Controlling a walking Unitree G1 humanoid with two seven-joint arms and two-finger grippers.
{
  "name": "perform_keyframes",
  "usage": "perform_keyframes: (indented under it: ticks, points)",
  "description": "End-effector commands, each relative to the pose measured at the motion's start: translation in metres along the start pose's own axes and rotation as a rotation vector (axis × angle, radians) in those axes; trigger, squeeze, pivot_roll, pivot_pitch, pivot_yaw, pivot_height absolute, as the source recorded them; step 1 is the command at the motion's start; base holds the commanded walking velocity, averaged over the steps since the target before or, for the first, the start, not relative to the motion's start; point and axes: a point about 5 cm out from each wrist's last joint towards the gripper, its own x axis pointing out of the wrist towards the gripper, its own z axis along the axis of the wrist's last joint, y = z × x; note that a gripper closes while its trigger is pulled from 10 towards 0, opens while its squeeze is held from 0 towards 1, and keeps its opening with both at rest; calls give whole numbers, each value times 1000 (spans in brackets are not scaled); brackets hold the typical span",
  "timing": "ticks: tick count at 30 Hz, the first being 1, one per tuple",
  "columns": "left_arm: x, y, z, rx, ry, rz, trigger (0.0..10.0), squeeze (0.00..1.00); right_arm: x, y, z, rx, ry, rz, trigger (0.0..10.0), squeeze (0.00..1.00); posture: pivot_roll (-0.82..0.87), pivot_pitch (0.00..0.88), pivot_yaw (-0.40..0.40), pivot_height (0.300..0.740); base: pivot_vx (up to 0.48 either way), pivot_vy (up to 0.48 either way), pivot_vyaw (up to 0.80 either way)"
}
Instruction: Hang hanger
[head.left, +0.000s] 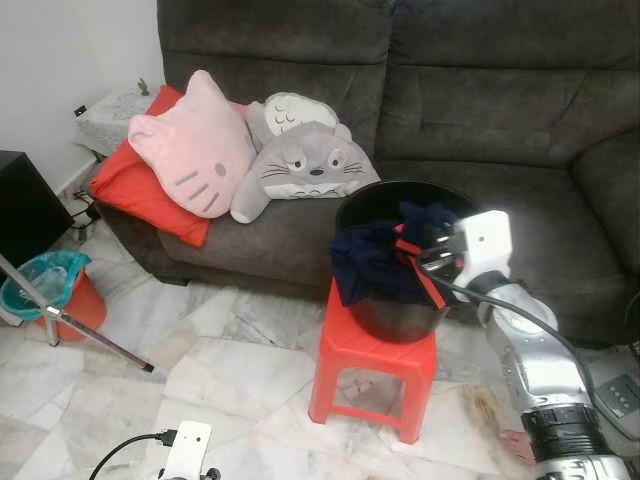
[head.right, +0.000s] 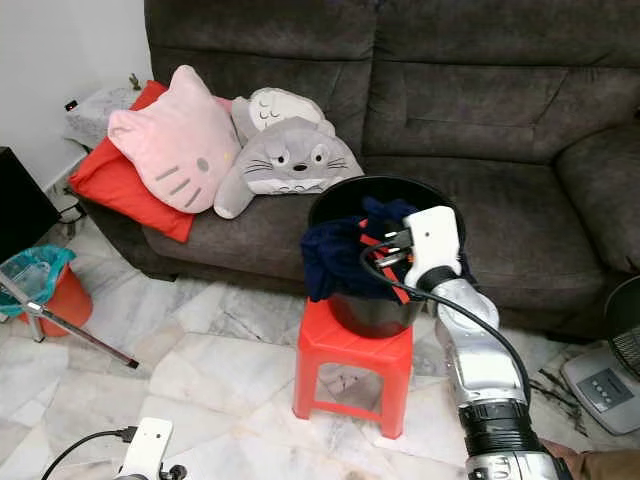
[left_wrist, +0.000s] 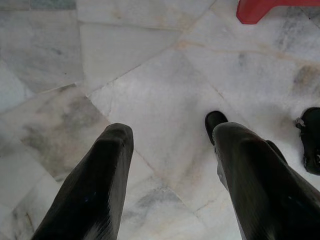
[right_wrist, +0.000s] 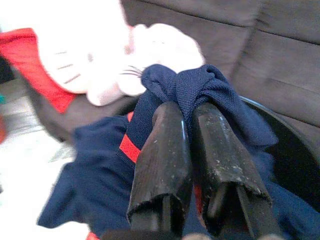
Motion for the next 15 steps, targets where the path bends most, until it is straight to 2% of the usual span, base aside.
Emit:
perform_keyframes:
  ticks: [1,5,9,13,15]
  points:
    - [-1,5,-3,9,14,11,10000,0,5,5,7,-20,-21,46,0,0,-213,0,75,740,0,0,0]
    - [-1,5,-3,10,14,10,10000,0,10,3,6,-48,-6,58,0,0,-214,0,79,740,0,0,0]
    - [-1,5,-3,11,14,10,10000,0,27,-5,14,-123,1,95,0,0,-213,0,78,740,0,0,0]
    - [-1,5,-3,10,14,10,10000,0,33,-6,14,-149,17,97,0,0,-210,0,79,740,0,0,0]
    - [-1,5,-3,11,14,10,10000,0,39,-9,13,-196,41,90,0,0,-206,0,81,740,0,0,0]
